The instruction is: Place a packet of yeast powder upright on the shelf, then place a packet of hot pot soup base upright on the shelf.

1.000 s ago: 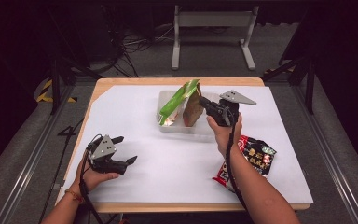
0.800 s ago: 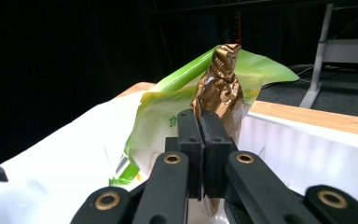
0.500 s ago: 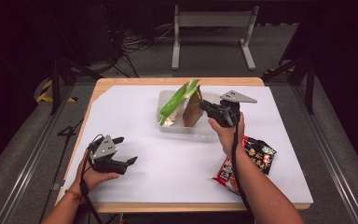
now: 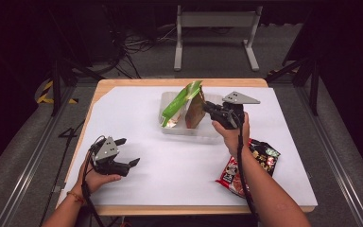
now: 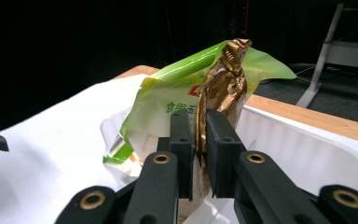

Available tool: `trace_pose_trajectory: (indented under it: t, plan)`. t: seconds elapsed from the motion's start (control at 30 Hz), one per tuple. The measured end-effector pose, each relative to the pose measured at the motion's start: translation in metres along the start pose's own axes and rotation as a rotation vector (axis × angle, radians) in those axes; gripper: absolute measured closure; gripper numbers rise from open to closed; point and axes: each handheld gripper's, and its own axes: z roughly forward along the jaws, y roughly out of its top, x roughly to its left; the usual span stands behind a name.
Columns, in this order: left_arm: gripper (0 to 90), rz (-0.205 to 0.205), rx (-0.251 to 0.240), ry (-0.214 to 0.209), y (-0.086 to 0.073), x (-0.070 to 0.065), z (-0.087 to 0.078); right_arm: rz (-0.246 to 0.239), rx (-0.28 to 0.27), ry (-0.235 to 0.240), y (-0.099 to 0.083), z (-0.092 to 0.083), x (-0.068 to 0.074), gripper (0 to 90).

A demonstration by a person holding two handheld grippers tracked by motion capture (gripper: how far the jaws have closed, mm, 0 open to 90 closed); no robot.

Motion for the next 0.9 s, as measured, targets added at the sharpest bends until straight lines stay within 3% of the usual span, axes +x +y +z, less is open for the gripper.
trace_pose_trajectory:
  t: [0.37,0.57,0.7,0.9]
  plan:
    - [14.1,-0.005,-0.001,-0.012,-0.001,0.001,0.002,-0.048,0.006,0.003,0.002,-0.01,0.0,75.4]
    - [14.1,-0.007,0.01,-0.013,-0.002,0.0,0.003,-0.108,0.025,0.039,0.002,-0.028,0.002,72.3]
    - [14.1,-0.008,0.015,-0.013,-0.001,-0.001,0.004,-0.153,0.051,0.061,0.0,-0.043,0.003,64.9]
    - [14.0,-0.01,0.015,-0.017,-0.001,-0.002,0.004,-0.18,0.096,0.044,-0.012,-0.07,-0.005,58.2]
